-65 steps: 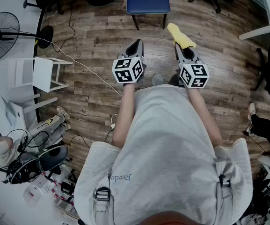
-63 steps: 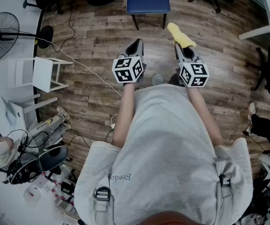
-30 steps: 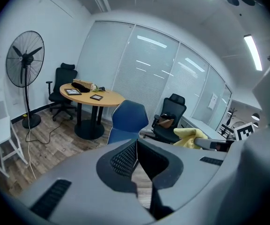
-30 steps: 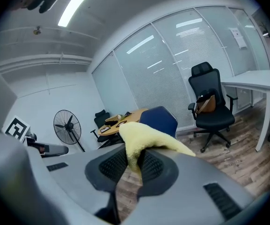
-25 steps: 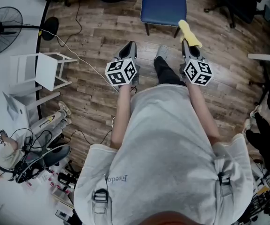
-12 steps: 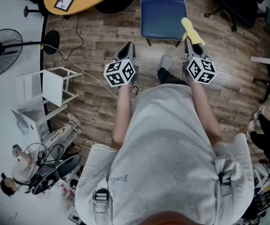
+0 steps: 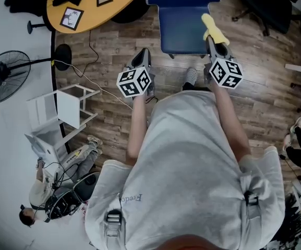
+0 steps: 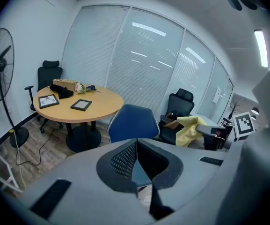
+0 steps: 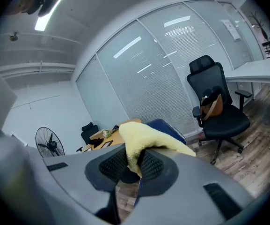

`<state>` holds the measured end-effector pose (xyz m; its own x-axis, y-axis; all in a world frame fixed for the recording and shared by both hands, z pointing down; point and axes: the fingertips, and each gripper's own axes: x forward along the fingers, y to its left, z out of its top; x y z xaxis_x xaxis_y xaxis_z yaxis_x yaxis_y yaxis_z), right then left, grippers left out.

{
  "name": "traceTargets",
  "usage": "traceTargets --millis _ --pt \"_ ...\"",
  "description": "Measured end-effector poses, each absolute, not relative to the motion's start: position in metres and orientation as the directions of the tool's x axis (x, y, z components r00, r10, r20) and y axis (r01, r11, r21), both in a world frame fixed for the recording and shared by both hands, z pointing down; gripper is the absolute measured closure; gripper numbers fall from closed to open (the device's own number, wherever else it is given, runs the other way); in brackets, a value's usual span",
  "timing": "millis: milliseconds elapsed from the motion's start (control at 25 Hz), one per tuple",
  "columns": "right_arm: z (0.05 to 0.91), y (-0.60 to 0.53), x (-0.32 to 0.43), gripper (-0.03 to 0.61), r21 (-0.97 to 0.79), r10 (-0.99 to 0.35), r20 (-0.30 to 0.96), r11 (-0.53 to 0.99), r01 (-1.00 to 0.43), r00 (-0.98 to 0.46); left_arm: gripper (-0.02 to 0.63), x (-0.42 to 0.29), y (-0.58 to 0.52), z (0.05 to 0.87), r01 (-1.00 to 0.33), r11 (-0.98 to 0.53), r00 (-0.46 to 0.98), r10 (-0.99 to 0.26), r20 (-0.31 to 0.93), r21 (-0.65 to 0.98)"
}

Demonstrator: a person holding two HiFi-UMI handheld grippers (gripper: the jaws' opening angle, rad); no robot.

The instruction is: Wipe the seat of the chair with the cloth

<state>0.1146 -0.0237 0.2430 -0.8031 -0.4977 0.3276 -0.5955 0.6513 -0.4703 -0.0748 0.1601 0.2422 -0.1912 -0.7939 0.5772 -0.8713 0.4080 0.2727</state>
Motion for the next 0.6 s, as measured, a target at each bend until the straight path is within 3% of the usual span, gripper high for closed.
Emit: traceTargets --millis 600 --pt "0.273 -0.044 0.09 0.515 -0.468 -0.513 0.404 0.595 -0.653 -0.757 0.586 -0.131 0.146 0.28 -0.848 0.43 -0.163 -0.768 0.619 0.31"
